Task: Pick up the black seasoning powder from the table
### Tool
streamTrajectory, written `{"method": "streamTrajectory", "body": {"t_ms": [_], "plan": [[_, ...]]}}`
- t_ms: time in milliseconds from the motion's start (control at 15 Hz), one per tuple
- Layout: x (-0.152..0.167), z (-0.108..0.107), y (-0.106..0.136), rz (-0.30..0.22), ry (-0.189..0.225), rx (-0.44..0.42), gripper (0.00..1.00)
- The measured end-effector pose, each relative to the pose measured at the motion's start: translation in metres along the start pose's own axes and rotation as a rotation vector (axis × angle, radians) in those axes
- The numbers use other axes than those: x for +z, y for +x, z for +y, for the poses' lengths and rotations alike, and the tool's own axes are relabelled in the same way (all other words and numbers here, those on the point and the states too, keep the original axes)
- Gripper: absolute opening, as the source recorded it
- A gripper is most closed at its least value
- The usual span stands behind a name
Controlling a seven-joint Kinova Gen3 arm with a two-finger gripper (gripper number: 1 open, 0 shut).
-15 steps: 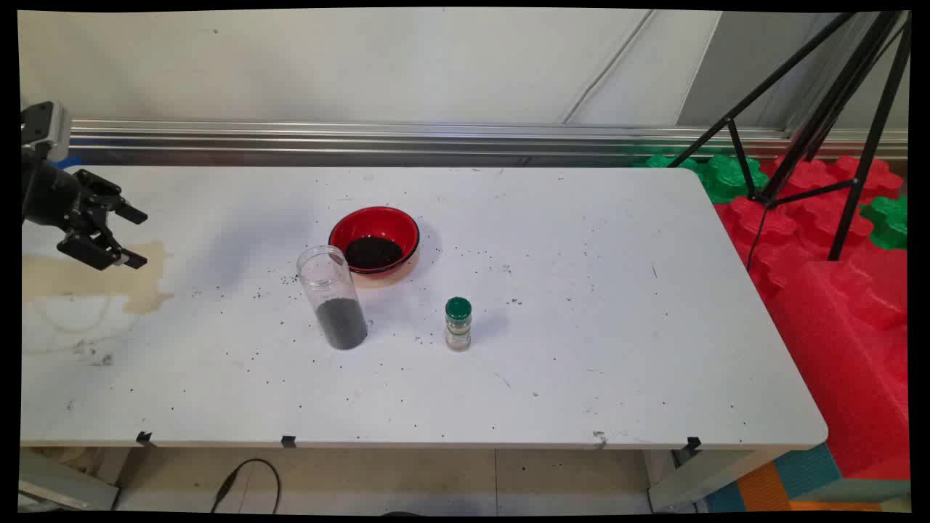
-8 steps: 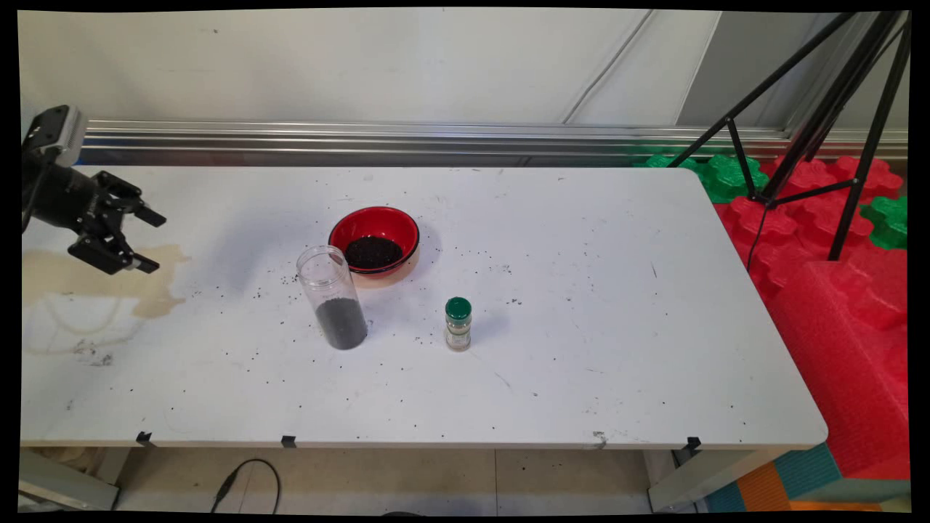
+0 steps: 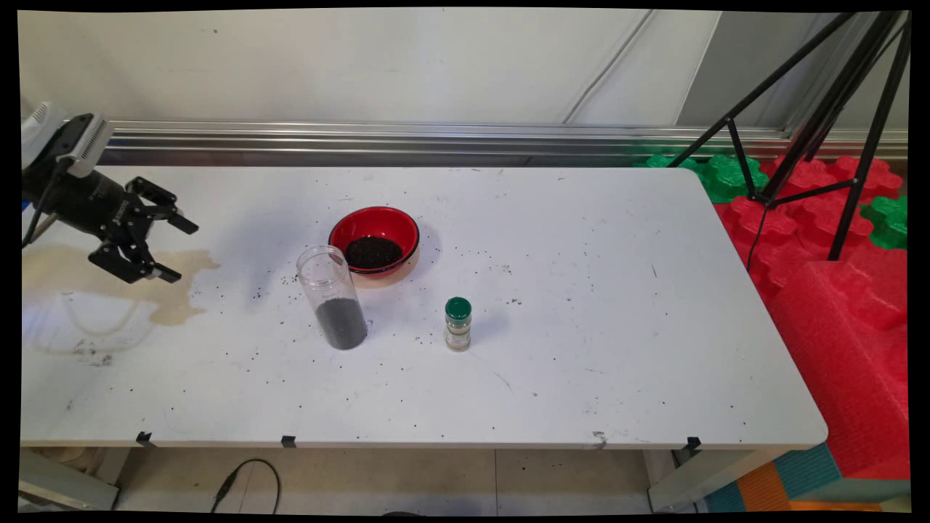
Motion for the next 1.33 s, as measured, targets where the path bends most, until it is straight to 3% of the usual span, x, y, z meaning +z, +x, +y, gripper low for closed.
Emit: {"method": "streamTrajectory", "body": {"t_ms": [600,1333], "plan": [[0.028,-0.005,0.014,0.134,-0.087,0.11,1.0],[0.069,-0.004,0.035,0.301,-0.178,0.168,1.0]]}}
